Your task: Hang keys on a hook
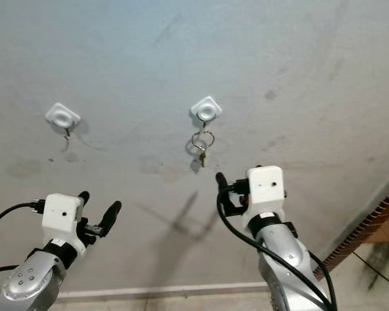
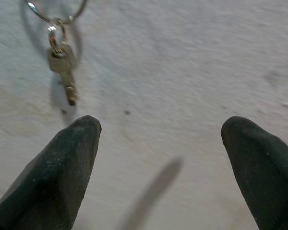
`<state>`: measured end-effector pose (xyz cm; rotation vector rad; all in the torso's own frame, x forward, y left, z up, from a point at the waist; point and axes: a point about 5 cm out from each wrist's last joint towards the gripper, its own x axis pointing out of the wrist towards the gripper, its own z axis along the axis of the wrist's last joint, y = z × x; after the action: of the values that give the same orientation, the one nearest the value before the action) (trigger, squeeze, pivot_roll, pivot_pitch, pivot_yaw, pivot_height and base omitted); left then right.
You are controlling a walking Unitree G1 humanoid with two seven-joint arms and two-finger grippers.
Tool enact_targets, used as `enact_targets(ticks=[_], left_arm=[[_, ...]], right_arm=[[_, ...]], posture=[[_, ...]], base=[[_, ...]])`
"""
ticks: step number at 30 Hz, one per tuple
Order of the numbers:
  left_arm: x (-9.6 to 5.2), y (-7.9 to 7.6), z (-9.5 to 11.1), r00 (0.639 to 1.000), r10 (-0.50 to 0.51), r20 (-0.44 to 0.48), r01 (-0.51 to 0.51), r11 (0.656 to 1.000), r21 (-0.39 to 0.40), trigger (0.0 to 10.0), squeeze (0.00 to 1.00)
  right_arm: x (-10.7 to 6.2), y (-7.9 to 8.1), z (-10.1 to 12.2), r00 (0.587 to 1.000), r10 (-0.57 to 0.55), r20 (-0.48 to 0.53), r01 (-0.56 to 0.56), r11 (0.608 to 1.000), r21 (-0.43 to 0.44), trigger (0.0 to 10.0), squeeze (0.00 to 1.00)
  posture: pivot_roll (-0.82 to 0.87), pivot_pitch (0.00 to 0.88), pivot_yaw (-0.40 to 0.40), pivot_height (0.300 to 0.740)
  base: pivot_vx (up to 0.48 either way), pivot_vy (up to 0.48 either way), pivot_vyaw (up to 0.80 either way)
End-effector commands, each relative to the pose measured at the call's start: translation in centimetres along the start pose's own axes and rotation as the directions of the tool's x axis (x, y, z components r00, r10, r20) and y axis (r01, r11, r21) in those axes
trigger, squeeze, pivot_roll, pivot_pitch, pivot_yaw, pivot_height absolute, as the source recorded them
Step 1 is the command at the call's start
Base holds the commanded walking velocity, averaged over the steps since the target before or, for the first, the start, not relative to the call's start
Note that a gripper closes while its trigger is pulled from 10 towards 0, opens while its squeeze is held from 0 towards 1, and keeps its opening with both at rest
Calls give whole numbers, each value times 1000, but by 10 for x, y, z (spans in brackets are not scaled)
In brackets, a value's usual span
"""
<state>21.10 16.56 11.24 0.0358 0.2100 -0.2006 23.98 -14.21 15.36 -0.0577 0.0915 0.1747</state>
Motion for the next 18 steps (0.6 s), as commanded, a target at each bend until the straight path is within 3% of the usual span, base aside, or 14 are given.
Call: enact_targets(ticks=[1,18], left_arm=[[-1,3,1,1000,16,-5,-16,1000,-2,10000,0],[0,4,-1,1000,16,-19,-16,1000,-13,10000,0]], right_arm=[[1,4,3,1000,20,11,-20,1000,-1,10000,0],[2,4,3,1000,21,12,-21,1000,-1,10000,0]], posture=[[60,18,21,740],[58,20,24,740]], base=[[0,0,0],[0,468,0]])
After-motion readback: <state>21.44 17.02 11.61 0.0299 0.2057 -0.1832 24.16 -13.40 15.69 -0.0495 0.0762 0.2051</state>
